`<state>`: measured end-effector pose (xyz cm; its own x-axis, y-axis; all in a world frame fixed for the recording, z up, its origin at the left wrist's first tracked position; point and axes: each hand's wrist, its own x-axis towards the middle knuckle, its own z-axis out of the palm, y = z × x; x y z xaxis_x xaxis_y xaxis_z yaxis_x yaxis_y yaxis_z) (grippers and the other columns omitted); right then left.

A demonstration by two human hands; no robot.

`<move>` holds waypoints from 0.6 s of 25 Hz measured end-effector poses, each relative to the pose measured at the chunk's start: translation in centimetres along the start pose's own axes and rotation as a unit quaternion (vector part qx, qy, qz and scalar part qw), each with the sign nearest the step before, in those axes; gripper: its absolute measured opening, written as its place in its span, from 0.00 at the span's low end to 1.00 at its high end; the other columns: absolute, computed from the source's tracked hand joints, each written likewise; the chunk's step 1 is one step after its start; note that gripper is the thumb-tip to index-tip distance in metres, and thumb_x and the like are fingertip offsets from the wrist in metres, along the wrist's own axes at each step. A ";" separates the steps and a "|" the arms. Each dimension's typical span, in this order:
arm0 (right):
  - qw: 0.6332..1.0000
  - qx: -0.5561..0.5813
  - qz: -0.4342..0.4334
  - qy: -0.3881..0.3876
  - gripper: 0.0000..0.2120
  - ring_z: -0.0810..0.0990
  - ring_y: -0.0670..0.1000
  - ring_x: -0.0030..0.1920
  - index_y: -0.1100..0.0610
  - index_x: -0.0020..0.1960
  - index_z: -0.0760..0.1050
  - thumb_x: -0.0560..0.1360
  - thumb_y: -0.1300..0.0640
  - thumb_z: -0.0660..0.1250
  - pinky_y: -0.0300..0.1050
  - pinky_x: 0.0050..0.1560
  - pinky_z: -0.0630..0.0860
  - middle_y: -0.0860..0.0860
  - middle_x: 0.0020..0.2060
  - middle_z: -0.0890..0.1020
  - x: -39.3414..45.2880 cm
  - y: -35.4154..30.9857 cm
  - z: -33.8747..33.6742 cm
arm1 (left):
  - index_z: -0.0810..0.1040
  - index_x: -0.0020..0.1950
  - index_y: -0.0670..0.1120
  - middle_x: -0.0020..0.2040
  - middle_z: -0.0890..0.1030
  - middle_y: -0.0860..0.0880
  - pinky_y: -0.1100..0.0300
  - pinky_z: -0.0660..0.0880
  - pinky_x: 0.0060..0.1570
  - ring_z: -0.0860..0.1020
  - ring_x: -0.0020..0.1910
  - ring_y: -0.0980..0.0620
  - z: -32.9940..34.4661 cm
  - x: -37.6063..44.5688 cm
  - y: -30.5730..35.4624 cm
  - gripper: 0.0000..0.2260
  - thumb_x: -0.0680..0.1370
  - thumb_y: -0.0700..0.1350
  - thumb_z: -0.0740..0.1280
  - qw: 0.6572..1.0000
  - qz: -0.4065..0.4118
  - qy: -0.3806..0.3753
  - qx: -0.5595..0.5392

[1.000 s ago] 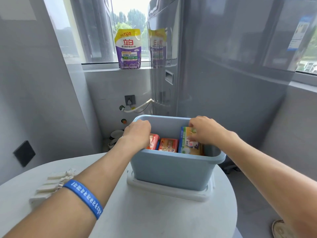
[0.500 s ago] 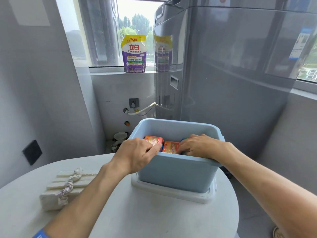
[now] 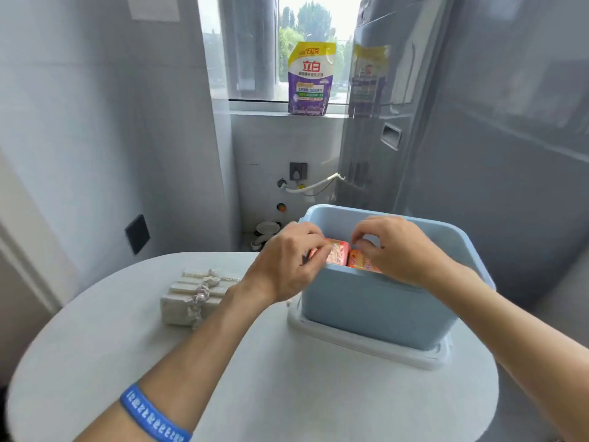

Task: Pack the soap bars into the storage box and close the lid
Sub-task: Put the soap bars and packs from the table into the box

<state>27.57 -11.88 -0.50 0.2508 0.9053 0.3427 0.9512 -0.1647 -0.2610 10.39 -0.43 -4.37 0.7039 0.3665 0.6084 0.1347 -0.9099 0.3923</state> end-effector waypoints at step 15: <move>0.982 0.009 -0.003 -0.188 0.51 0.69 0.57 0.59 0.48 0.71 0.58 0.55 0.39 0.78 0.51 0.52 0.73 0.52 0.59 0.68 4.4 -14.8 20.0 | 0.80 0.53 0.45 0.49 0.84 0.45 0.53 0.80 0.49 0.83 0.47 0.46 -7.1 -11.5 -16.7 0.21 0.69 0.59 0.71 0.728 -0.642 0.028 -0.240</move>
<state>10.97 2.41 -13.18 0.1576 0.9874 -0.0127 0.9482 -0.1549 -0.2773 -4.92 11.95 -13.04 0.1822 0.8739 -0.4506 0.3881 0.3571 0.8496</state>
